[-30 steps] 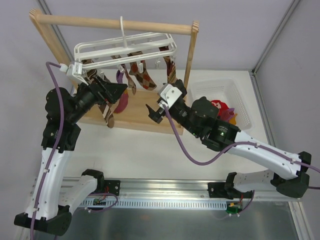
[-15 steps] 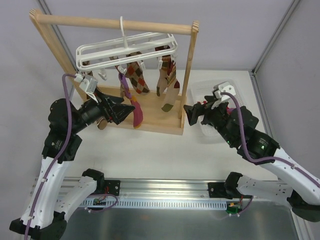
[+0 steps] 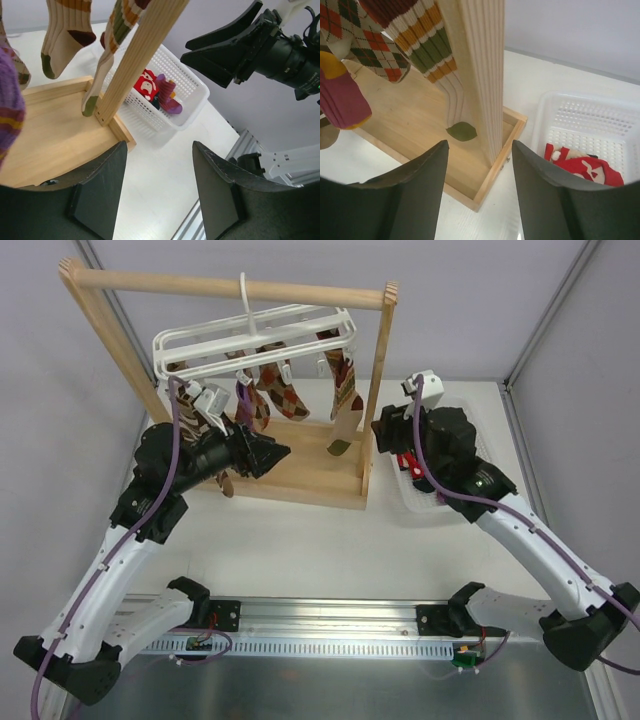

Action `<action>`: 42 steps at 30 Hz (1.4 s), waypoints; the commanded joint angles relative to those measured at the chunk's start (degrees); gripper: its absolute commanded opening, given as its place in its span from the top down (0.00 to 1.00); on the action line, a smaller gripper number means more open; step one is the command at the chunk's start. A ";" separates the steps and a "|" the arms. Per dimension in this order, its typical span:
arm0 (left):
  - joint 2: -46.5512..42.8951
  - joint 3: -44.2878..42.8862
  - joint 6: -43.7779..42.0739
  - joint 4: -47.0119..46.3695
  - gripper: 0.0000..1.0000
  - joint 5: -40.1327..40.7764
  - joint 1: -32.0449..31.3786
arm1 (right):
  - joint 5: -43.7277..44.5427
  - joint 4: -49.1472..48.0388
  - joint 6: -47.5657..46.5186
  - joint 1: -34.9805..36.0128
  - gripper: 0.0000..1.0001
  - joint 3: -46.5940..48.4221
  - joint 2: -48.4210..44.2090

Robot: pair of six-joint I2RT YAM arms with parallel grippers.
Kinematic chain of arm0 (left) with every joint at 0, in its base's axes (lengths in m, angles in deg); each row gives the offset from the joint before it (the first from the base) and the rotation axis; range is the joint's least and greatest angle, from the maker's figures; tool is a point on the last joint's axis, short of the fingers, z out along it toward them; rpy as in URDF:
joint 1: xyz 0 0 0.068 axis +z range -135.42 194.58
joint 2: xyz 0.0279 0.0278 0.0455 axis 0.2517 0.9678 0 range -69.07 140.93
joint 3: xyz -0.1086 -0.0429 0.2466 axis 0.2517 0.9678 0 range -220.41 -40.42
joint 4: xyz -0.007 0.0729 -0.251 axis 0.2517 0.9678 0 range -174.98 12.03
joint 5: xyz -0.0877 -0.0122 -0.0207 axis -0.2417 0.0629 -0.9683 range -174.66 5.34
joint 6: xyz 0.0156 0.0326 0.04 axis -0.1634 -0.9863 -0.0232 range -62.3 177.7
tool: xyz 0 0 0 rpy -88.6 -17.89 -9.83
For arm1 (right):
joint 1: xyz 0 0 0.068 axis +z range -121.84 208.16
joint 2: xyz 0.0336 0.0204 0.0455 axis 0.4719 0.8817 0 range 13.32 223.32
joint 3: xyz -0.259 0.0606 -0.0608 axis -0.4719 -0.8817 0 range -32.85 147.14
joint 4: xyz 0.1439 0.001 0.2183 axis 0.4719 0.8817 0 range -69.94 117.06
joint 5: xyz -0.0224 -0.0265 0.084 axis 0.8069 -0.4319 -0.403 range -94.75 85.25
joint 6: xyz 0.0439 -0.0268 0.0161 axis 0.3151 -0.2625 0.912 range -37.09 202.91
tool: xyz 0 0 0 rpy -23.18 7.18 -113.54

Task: Clip the socks to the hanger
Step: Open the clamp at the hanger.

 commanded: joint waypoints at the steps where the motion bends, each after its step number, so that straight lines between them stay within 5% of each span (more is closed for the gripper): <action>1: 2.19 1.00 1.59 -6.46 0.45 6.34 -1.26 | -6.24 -5.67 -0.04 -0.88 0.44 4.84 2.70; 18: 5.37 3.99 0.89 -10.58 0.52 38.25 -1.26 | -13.19 -12.43 0.49 -8.09 0.47 13.54 17.03; 27: 5.45 2.06 -3.06 -11.04 0.51 35.36 -1.35 | -16.79 -13.23 -0.13 -8.79 0.50 23.21 26.52; 38: 6.42 -2.68 -2.81 -11.48 0.50 19.81 -1.26 | -19.87 -12.00 0.05 -9.14 0.48 25.50 28.99; 42: 7.73 -6.19 -1.40 -12.18 0.37 17.78 -1.26 | -18.03 -10.42 -0.13 -9.06 0.44 23.30 25.92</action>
